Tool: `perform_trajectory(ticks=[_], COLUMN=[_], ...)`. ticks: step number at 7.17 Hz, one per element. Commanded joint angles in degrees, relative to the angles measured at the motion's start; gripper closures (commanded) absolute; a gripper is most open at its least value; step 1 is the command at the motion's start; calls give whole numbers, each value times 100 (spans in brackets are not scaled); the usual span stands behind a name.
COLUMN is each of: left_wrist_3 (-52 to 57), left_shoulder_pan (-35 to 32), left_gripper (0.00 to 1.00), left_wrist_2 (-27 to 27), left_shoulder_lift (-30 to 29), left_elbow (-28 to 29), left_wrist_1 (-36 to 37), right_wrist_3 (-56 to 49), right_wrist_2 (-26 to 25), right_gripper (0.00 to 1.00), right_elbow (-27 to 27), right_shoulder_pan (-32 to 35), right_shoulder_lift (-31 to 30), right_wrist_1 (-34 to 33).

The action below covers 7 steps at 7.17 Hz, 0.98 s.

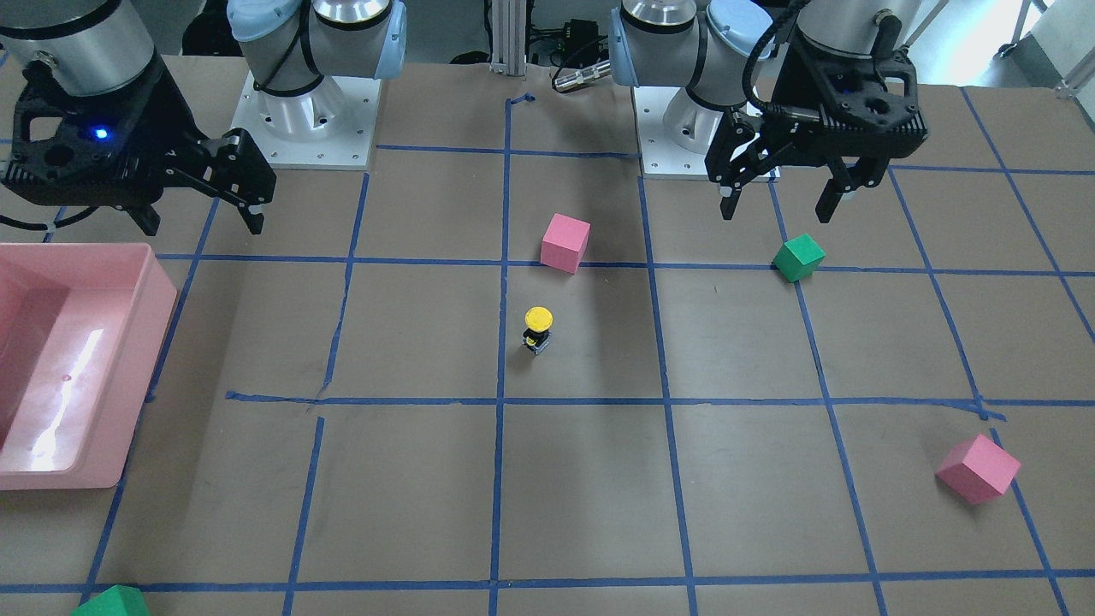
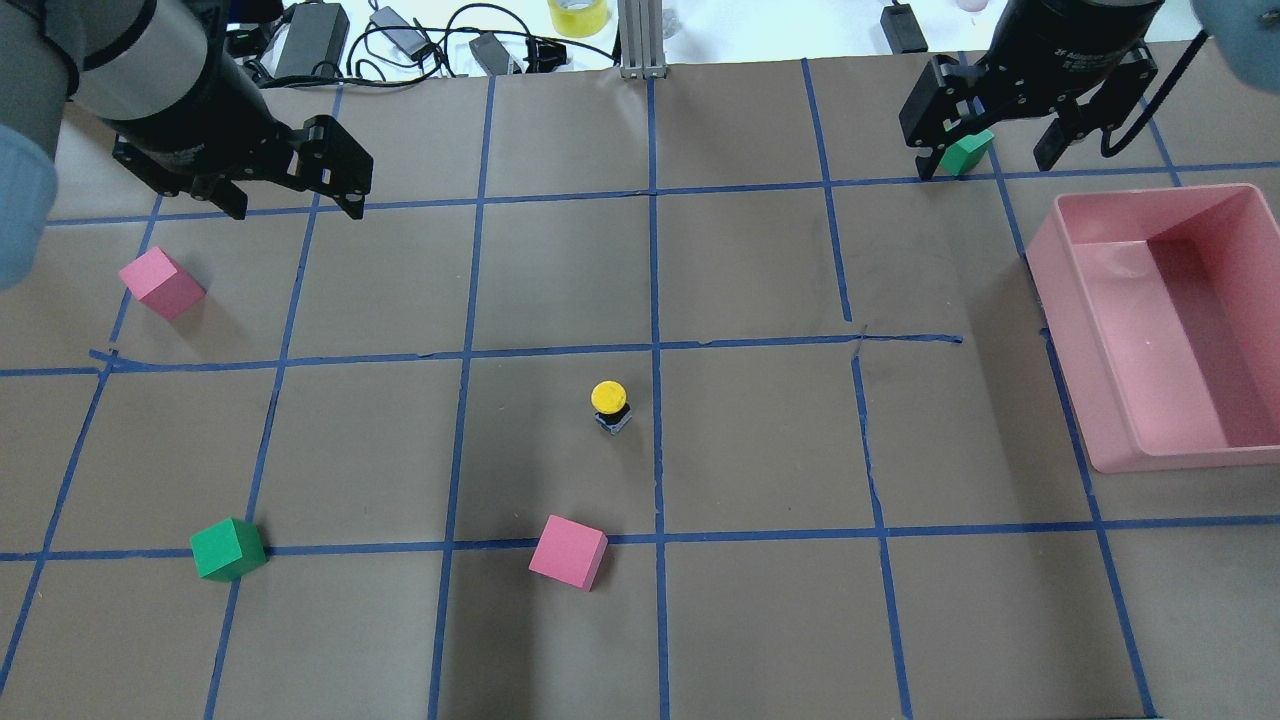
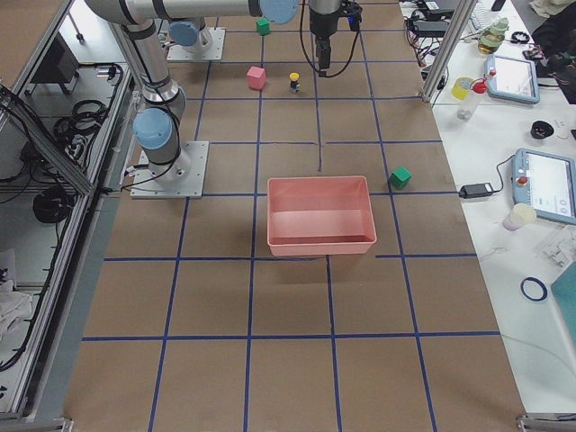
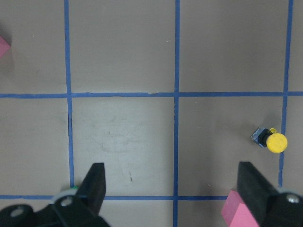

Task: Align button upright

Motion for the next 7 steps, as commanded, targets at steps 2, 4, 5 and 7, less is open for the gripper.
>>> perform_trajectory(ticks=[2, 4, 5, 7], left_wrist_3=[121, 140, 166, 351], left_shoulder_pan=[-108, -117, -100, 128], left_gripper=[0, 0, 0, 0], left_wrist_2=[67, 41, 50, -30], left_shoulder_lift=[-189, -163, -145, -154], left_elbow=[244, 191, 86, 59], left_wrist_1=[-11, -2, 41, 25], right_wrist_3=[1, 0, 0, 0], right_wrist_2=[16, -11, -20, -54], right_gripper=[0, 0, 0, 0], right_elbow=[10, 10, 10, 10], right_shoulder_pan=[43, 43, 43, 43], right_shoulder_lift=[4, 4, 4, 4], right_wrist_1=[11, 11, 11, 11])
